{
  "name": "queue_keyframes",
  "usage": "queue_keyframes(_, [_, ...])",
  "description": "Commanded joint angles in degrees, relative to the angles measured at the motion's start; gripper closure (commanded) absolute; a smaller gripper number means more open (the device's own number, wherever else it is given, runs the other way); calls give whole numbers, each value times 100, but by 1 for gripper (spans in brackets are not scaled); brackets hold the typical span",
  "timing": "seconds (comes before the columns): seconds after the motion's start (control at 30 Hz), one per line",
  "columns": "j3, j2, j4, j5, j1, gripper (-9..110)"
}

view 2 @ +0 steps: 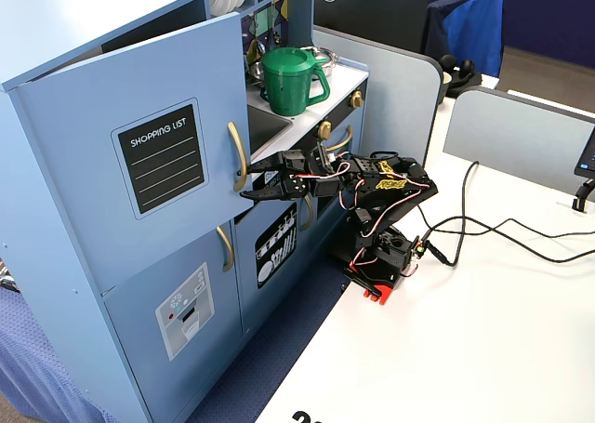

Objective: Open the left cabinet door

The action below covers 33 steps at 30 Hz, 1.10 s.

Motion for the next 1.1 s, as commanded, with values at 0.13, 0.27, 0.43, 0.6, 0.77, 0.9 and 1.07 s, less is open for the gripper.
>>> queue_keyframes(0.13, [176,413,-264,-193,-176,93])
queue_keyframes(0.27, [396,1028,18,158,237,93])
queue_keyframes(0.43, [606,2171,914,791,1063,93])
queue_keyframes(0.6, [659,3182,1960,1336,1731,94])
queue_keyframes(0.77, [501,3146,2426,1696,2180,94])
queue_keyframes(0.9, [264,2426,2426,2145,2637,94])
queue_keyframes(1.07, [-369,1002,2566,2672,2936,94])
